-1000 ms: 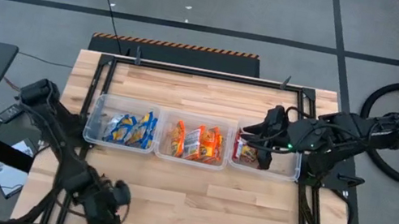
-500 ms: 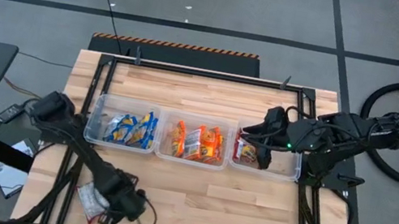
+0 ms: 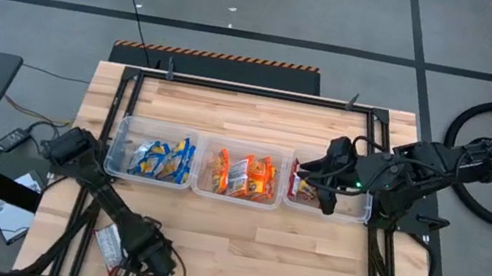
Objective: Sort Maruchan noodles
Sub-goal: Put the red noodle pack into the right transparent bin
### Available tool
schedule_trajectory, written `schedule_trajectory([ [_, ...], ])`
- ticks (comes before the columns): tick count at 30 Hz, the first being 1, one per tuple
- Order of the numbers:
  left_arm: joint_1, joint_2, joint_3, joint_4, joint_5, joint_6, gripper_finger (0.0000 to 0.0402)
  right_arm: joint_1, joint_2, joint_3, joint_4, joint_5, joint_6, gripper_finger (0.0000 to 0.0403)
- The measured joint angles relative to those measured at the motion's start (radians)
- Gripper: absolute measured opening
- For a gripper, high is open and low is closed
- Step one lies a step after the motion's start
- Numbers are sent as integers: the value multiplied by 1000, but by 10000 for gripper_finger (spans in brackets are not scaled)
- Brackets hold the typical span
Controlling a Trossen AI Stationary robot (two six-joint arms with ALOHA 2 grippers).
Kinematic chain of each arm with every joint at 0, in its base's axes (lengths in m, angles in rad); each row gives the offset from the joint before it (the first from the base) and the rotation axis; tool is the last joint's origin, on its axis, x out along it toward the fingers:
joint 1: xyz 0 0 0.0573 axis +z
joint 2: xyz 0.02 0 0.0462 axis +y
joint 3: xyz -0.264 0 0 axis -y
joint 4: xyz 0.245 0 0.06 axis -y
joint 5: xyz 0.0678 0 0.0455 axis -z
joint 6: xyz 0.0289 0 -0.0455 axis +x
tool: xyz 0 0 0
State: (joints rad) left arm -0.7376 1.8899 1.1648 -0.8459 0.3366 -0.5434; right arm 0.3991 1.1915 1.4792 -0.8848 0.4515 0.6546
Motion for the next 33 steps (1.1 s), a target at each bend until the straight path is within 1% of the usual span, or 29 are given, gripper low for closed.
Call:
schedule_trajectory([
  [3,-21,8,0,2,-26,-1,216,0,0,0,0,4,-1,110],
  [7,-36,8,0,36,-51,-3,175,0,0,0,0,16,-2,110],
  [10,-43,9,1,39,-67,-13,129,0,0,0,0,19,-2,110],
  [15,-52,10,1,42,-88,-14,26,0,0,0,0,19,-3,110],
  [16,-52,10,1,38,-84,-17,15,0,0,0,0,19,-3,110],
  [20,-51,-17,12,-14,-78,-29,13,0,0,0,0,19,-3,110],
  [23,-38,-68,69,-57,-80,-40,12,11,0,0,3,19,-3,110],
  [24,-31,-88,91,-73,-95,-52,12,19,0,0,11,19,-3,110],
  [27,-7,-156,162,-85,-189,-109,11,51,11,0,66,20,-31,110],
  [31,26,-256,256,-85,-302,-211,10,101,34,0,140,29,-151,110],
  [33,36,-297,306,-78,-345,-244,10,125,43,0,170,56,-217,110],
])
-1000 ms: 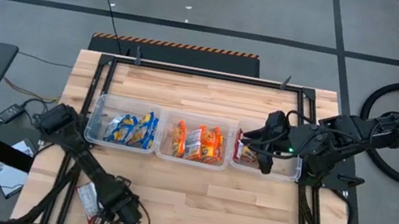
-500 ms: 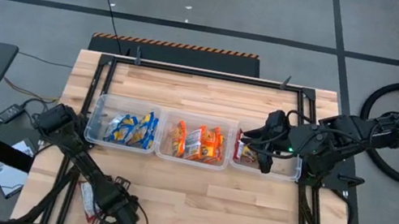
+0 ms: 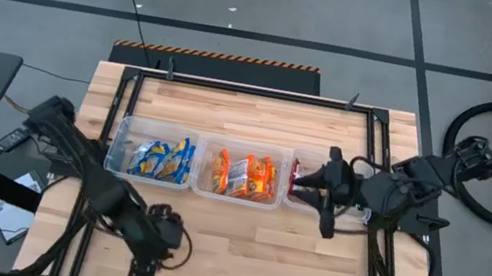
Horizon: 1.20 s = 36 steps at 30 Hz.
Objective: Sort Maruchan noodles
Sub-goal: Put the red noodle pack into the right transparent bin
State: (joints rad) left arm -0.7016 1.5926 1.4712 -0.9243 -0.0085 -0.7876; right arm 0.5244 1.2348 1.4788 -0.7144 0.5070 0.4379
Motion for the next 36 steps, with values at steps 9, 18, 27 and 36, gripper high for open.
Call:
schedule_trajectory([
  [9,68,-148,101,201,-479,37,9,133,12,0,323,435,-402,110],
  [18,304,-162,101,499,-639,156,9,196,20,0,662,632,-806,117],
  [27,453,-146,101,832,-598,291,9,185,24,0,744,670,-933,182],
  [36,559,-117,99,962,-648,347,9,171,22,0,962,671,-1180,245],
])
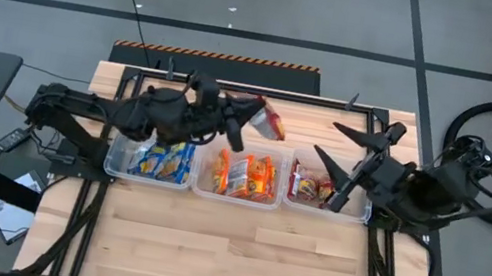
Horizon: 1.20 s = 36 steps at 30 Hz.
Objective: Sort Maruchan noodles
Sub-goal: Put the red noodle pack into the right transparent bin
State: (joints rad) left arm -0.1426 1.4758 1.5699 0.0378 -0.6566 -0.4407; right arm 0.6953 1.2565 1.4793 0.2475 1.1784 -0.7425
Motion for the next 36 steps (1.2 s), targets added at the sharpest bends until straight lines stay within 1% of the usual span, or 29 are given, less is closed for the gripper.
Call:
schedule_trajectory([
  [3,21,35,-1,70,-1,-11,9,-36,10,0,-51,-12,32,255],
  [6,28,74,-2,159,1,-10,9,-79,30,0,-92,-13,89,255],
  [9,34,101,-2,200,9,-11,9,-118,48,0,-89,40,109,254],
  [12,35,112,-2,199,-2,-11,9,-145,55,0,-96,85,164,258],
  [16,42,114,-1,216,-23,-6,9,-182,60,0,-173,71,281,272],
  [18,46,116,-1,217,-21,10,9,-201,66,0,-239,29,345,280],
  [22,48,116,-1,221,-21,35,9,-237,67,0,-330,-102,490,288],
  [27,48,116,-1,224,-21,59,9,-297,68,0,-430,-81,560,282],
  [32,48,116,-1,226,-20,61,9,-357,67,0,-481,-171,634,267],
  [36,48,115,-1,226,-20,66,9,-393,67,0,-499,-227,680,242],
])
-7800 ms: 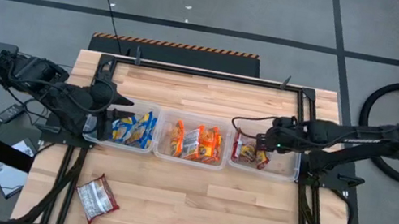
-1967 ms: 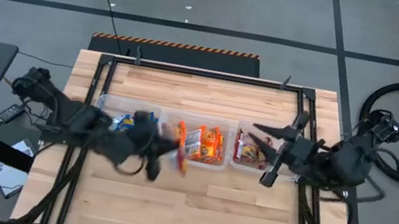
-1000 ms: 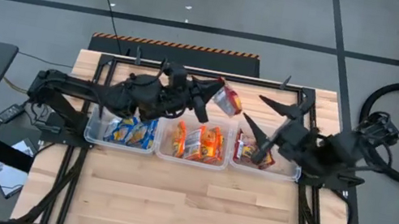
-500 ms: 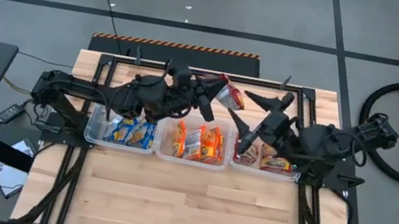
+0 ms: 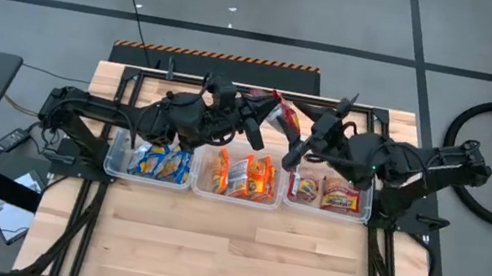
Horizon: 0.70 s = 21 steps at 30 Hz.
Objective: Sort Maruchan noodles
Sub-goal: Put the red noodle pack into the right transparent bin
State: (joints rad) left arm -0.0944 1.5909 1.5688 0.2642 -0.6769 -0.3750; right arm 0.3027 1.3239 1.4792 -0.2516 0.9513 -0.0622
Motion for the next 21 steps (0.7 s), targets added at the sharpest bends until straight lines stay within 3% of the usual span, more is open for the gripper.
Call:
schedule_trajectory([
  [13,0,-1,0,2,0,-6,9,-11,0,0,2,-21,-6,132],
  [21,0,-2,0,3,0,-22,9,-11,0,0,21,-4,-16,97],
])
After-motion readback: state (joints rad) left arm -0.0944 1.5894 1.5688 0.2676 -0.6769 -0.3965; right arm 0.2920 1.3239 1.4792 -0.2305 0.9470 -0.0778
